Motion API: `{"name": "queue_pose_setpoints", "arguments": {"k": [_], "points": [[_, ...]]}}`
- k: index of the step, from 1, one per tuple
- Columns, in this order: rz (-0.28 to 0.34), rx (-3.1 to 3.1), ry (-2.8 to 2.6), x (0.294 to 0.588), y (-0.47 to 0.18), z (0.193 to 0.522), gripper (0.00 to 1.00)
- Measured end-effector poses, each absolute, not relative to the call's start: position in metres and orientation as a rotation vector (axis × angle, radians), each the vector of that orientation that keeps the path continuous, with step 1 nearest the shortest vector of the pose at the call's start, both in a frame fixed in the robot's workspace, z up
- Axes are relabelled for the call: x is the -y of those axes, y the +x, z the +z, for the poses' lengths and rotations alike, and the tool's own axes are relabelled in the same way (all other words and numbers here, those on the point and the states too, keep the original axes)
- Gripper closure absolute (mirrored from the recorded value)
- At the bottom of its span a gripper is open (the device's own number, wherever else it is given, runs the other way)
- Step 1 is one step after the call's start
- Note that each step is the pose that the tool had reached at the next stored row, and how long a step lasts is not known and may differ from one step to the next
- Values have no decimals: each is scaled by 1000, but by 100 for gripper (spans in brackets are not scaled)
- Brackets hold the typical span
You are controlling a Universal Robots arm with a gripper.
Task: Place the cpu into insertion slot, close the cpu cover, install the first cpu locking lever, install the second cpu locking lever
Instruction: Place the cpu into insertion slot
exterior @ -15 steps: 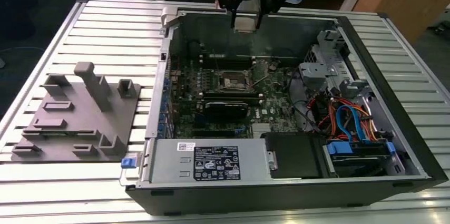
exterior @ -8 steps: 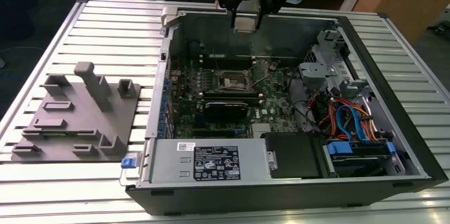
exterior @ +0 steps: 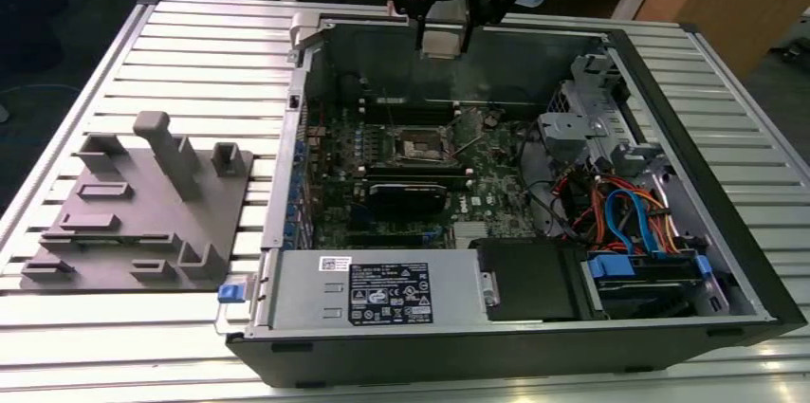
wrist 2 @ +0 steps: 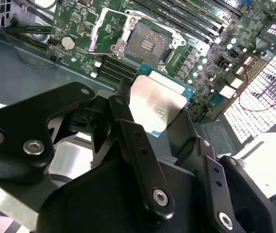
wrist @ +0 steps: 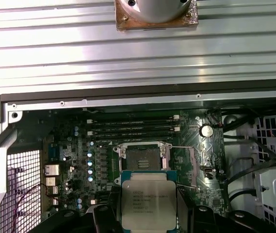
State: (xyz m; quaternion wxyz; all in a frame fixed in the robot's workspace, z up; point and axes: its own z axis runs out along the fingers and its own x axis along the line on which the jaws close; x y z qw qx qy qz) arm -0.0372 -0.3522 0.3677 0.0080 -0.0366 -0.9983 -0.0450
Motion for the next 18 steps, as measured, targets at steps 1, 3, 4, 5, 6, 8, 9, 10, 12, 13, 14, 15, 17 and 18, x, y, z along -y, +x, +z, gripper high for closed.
{"name": "queue_pose_setpoints", "arguments": {"k": [1,3,4,5,6,8,9,10,12,13,14,15,17,18], "points": [[-141,3120,-115,352,-37,368,46],[-141,3120,-115,352,-37,368,46],[-141,3120,-115,352,-37,368,46],[-141,3120,-115,352,-37,368,46],[-141,3120,-115,352,-37,368,46],[-141,3120,-115,352,-37,368,46],[-141,3120,-115,352,-37,368,46],[-141,3120,-115,352,-37,368,46],[-141,3120,-116,352,-37,368,46],[-141,3120,-117,352,-37,368,46],[-141,3120,-119,352,-37,368,46],[-141,3120,-123,352,-37,368,46],[-141,3120,-142,352,-37,368,46],[-141,3120,-158,352,-37,368,46]]}}
